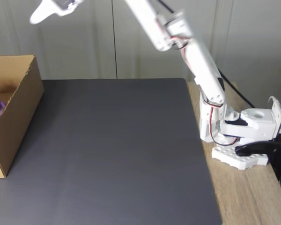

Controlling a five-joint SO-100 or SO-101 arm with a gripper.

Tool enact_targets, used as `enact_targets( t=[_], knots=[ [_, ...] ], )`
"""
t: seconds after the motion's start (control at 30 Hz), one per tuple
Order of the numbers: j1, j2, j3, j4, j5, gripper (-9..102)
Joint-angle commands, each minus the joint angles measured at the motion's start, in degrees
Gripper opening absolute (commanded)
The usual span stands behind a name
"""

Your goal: Grasp a ball and put it in the box.

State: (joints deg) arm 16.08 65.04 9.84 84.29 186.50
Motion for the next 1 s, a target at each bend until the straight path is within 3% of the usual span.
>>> enact_targets(
  t=[0.0,0.27,0.97],
  knots=[
    [-1.1,12.6,10.4,-0.7,1.3,0],
    [-5.6,44.5,58.4,-13.5,-1.0,0],
    [-8.3,73.1,116.6,-40.7,-2.6,0]
  ],
)
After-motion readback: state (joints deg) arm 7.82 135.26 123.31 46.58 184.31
